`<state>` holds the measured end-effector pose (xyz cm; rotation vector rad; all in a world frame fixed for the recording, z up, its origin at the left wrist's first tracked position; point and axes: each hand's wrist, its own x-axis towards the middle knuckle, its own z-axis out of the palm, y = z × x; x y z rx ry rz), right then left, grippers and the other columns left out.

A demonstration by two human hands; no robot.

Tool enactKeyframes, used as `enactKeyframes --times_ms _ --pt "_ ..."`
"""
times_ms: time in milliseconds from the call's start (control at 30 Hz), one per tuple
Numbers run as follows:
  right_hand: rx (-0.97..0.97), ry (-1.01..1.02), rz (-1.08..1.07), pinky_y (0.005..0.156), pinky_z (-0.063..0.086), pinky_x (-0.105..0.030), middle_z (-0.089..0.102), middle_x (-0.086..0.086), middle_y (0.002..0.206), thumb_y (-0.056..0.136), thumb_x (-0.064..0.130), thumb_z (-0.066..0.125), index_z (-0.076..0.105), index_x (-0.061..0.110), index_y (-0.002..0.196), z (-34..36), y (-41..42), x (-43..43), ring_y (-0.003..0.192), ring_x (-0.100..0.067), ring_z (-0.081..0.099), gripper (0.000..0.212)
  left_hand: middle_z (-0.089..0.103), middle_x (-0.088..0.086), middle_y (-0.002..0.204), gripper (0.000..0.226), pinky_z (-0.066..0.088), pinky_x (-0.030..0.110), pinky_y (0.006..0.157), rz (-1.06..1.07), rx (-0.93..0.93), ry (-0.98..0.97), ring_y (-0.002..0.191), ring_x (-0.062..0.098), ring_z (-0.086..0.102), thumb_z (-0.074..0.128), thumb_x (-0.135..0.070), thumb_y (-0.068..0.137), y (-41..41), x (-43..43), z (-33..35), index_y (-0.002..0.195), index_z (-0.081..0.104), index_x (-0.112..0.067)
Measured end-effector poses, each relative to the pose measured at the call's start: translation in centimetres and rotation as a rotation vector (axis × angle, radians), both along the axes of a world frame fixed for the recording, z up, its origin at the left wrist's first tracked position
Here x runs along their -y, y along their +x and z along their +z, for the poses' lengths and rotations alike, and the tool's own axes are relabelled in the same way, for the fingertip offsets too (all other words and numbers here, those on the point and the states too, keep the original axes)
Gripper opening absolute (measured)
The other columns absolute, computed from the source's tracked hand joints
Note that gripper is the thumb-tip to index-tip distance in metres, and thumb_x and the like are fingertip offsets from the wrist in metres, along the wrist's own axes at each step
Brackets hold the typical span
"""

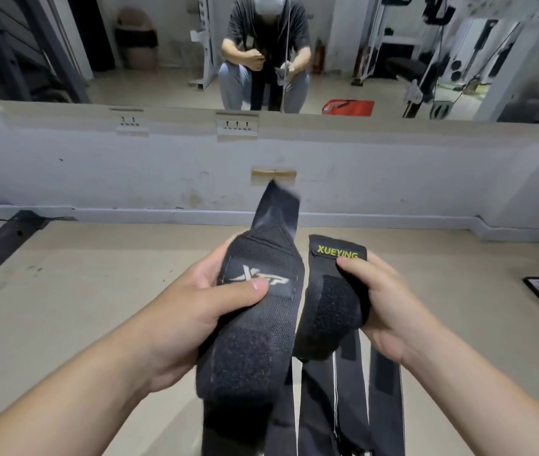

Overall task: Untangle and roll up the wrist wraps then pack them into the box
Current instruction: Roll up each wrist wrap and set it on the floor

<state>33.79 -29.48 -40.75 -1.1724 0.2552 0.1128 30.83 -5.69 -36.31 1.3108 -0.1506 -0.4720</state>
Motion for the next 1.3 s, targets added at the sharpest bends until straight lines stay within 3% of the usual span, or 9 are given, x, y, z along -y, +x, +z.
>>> enactKeyframes --times_ms 167,267,367,533,700,800,933,1033,1300 --pt "0.029 -0.015 0.055 0.077 0.064 -0.036 0.078 -0.017 0.116 0.098 0.028 0.067 0.071 0.009 0.123 -0.4 -0.4 -0.1 0.098 -0.028 0.076 0.032 0.075 0.02 0.117 0.051 0.062 0.032 0.079 0.022 -0.064 -0.084 0.097 0.03 0.073 0.068 -0.002 0.078 0.3 0.5 -0.6 0.127 0.068 -0.017" --pt "0.076 -0.015 0.086 0.081 0.063 -0.033 0.077 -0.014 0.12 0.1 0.022 0.064 0.069 0.012 0.126 -0.4 -0.7 -0.4 0.102 -0.025 0.075 0.029 0.076 0.021 0.116 0.039 0.062 0.033 0.08 0.062 -0.112 -0.114 0.096 0.03 0.074 0.078 -0.01 0.085 0.2 1.4 -0.5 0.123 0.07 -0.013" --pt "0.125 -0.023 0.106 0.081 0.062 -0.03 0.076 -0.015 0.121 0.101 0.01 0.061 0.067 0.012 0.127 -0.4 -0.8 -0.7 0.103 -0.025 0.074 0.027 0.078 0.018 0.116 0.028 0.062 0.03 0.078 0.13 -0.099 -0.066 0.095 0.025 0.075 0.066 -0.028 0.098 0.0 2.4 -0.6 0.121 0.071 -0.013" --pt "0.149 -0.069 0.151 0.09 0.061 -0.036 0.076 -0.015 0.122 0.1 0.005 0.061 0.068 0.017 0.13 -0.4 -1.2 -0.8 0.107 -0.028 0.074 0.033 0.077 0.023 0.112 0.021 0.062 0.031 0.073 0.143 -0.102 -0.058 0.09 0.028 0.074 0.062 -0.009 0.1 0.1 3.5 -0.6 0.12 0.068 -0.006" --pt "0.125 -0.052 0.136 0.078 0.062 -0.032 0.079 -0.014 0.114 0.102 0.016 0.062 0.071 0.013 0.122 -0.2 -1.5 -1.2 0.098 -0.027 0.077 0.023 0.078 0.024 0.107 0.035 0.061 0.035 0.073 0.191 -0.11 -0.059 0.086 0.029 0.074 0.065 -0.036 0.099 0.2 4.6 -0.8 0.109 0.071 -0.003" --pt "0.138 -0.076 0.13 0.077 0.063 -0.031 0.079 -0.015 0.111 0.102 0.023 0.062 0.071 0.009 0.118 0.0 -1.7 -1.4 0.095 -0.024 0.077 0.023 0.078 0.021 0.101 0.023 0.061 0.031 0.067 0.226 -0.081 -0.049 0.08 0.027 0.074 0.062 -0.029 0.103 0.2 4.6 -1.0 0.101 0.071 -0.009" --pt "0.091 -0.037 0.122 0.079 0.063 -0.036 0.077 -0.022 0.113 0.102 0.023 0.063 0.069 0.003 0.119 0.1 -1.6 -1.4 0.095 -0.03 0.075 0.027 0.079 0.019 0.107 0.02 0.06 0.034 0.076 0.217 -0.036 0.003 0.088 0.027 0.075 0.055 -0.024 0.108 0.5 4.2 -1.2 0.107 0.073 -0.014" --pt "0.077 -0.015 0.132 0.075 0.063 -0.034 0.077 -0.021 0.112 0.102 0.016 0.062 0.071 0.005 0.118 0.2 -1.4 -1.3 0.092 -0.029 0.075 0.022 0.079 0.013 0.092 0.027 0.058 0.027 0.062 0.253 -0.026 0.037 0.075 0.021 0.073 0.055 -0.029 0.108 0.5 3.8 -1.1 0.092 0.074 -0.017" --pt "0.085 -0.03 0.109 0.054 0.056 -0.025 0.071 -0.004 0.077 0.1 0.026 0.062 0.066 0.017 0.091 2.1 -1.9 -0.8 0.061 -0.016 0.067 0.014 0.071 0.001 0.068 0.031 0.048 0.02 0.05 0.521 0.151 0.326 0.058 0.013 0.066 0.056 -0.028 0.109 2.6 1.0 -1.2 0.084 0.067 -0.012"
